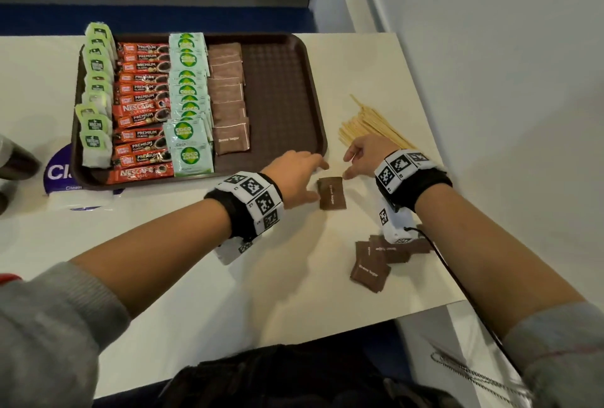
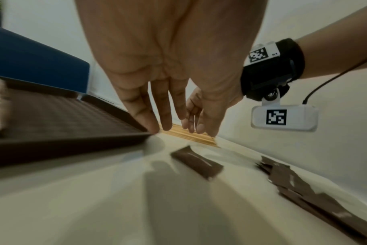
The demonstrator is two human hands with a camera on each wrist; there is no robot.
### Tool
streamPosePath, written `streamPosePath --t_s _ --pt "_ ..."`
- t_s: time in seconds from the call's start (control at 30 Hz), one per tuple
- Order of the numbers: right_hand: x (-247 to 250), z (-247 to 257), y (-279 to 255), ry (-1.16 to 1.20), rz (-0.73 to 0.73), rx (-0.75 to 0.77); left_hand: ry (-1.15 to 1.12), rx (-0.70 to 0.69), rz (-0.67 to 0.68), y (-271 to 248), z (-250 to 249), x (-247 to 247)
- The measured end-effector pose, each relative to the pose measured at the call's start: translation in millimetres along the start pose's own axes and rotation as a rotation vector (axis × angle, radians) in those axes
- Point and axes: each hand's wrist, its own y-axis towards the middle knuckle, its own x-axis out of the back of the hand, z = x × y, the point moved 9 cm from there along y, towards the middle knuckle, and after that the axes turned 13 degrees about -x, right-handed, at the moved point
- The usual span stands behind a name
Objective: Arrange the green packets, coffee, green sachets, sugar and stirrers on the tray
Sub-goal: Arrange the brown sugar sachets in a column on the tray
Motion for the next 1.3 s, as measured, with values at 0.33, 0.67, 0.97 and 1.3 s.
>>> streamPosePath --t_s 0.33,0.67,0.97,1.3 --pt "-45.0 -94.7 -50.9 -0.404 0.023 -0.069 0.153 0.010 0.117 31.9 -28.6 -51.5" --pt "-67.3 -123.2 -59.8 -0.181 -0.005 -0.018 -0.062 0.154 0.143 25.2 -28.5 -55.0" --pt "-74.5 -113.0 -56.0 -0.084 0.073 0.064 -0.185 0.071 0.259 15.3 -87.2 -106.8" --pt "-71.7 -117.8 -49.0 -0.063 0.028 0.045 0.034 0.098 0.211 11.9 -95.5 -115.5"
